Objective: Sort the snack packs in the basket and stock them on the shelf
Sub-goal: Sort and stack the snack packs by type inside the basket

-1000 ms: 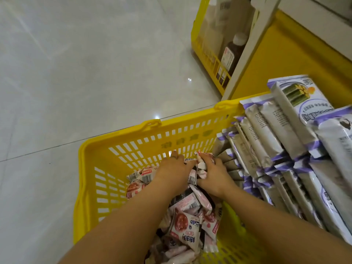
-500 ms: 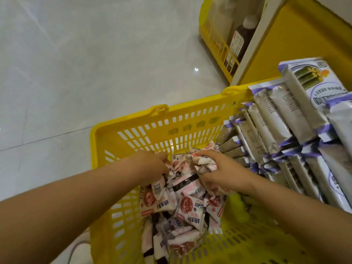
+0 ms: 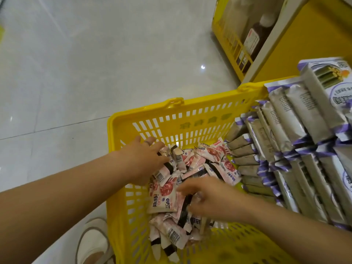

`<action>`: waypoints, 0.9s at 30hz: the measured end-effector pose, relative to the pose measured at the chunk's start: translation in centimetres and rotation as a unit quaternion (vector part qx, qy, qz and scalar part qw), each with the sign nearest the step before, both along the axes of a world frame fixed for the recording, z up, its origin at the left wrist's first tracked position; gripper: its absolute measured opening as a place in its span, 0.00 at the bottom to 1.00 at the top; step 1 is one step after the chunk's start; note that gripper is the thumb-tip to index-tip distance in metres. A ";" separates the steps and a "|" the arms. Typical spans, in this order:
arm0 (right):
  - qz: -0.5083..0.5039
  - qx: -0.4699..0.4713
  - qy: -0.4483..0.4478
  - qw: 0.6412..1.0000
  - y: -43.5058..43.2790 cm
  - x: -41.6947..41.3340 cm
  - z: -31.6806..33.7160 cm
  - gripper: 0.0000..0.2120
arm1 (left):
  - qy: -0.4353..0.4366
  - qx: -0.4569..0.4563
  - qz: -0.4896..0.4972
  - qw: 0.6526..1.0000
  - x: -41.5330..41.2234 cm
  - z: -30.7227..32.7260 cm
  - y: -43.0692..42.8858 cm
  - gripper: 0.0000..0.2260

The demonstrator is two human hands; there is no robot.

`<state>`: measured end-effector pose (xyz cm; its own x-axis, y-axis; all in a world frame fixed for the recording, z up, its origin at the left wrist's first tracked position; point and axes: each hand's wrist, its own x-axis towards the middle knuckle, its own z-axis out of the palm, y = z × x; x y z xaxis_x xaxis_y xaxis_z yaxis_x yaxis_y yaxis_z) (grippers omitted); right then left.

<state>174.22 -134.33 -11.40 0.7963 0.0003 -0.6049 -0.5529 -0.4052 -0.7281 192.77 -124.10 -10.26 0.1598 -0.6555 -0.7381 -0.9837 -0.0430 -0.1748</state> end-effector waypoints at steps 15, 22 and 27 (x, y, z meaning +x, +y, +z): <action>-0.281 -0.143 0.147 0.937 -9.2 3.2 -11.3 0.54 | 0.090 0.004 0.045 0.995 -2.4 -2.0 -0.1 0.41; -0.334 0.032 0.053 0.941 -10.4 3.0 -11.3 0.26 | 0.091 -0.007 0.047 0.995 -2.2 -2.5 -0.7 0.40; -0.370 0.077 0.070 0.923 -10.2 3.4 -11.1 0.19 | 0.098 -0.023 0.059 0.993 -2.2 -2.4 -0.7 0.39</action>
<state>177.64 -144.49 -22.54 0.5272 -0.4173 -0.7402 -0.7303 0.2227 -0.6458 190.58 -124.84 -12.65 0.0945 -0.6745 -0.7322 -0.9861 -0.1642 0.0240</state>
